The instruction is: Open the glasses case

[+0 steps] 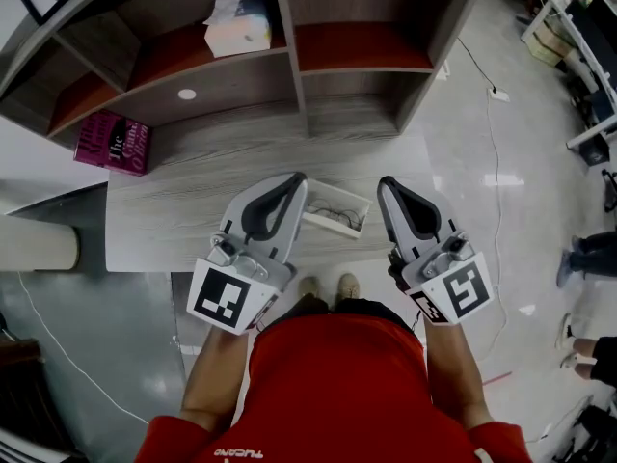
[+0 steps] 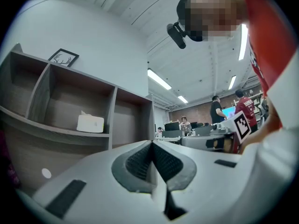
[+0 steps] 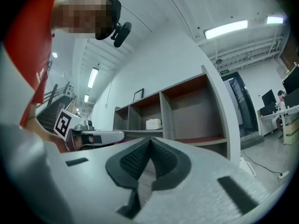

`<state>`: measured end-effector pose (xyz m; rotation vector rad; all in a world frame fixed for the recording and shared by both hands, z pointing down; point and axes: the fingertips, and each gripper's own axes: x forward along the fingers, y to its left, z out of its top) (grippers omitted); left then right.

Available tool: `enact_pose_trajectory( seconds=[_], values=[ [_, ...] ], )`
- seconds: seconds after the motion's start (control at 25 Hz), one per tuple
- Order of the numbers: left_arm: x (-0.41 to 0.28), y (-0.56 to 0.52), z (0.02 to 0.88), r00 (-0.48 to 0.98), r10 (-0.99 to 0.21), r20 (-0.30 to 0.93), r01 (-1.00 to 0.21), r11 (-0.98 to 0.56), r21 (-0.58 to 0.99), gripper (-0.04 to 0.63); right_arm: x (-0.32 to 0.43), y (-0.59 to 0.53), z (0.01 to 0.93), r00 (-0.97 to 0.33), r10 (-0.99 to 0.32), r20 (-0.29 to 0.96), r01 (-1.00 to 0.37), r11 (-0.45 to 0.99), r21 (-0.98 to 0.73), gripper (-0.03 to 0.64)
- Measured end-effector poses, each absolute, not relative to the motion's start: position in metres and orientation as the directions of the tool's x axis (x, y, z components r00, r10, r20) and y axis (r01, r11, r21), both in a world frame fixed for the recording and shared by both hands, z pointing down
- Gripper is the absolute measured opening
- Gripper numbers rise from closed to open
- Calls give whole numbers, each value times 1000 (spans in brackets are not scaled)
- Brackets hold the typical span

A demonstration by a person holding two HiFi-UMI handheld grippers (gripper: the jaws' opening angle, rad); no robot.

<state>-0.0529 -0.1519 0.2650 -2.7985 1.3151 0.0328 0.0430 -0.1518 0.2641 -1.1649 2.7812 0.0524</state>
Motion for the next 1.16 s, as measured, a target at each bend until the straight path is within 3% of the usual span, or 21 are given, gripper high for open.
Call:
enact_pose_trajectory(
  seconds=[0.2, 1.16],
  values=[
    [-49, -156, 252, 632, -768, -99, -774, -631, -43, 8, 46, -149, 262, -688, -714, -127, -720, 694, 0, 3],
    [-42, -160, 253, 638, -764, -101, -769, -638, -38, 8, 50, -149, 270, -694, -711, -113, -714, 700, -12, 3]
  ],
)
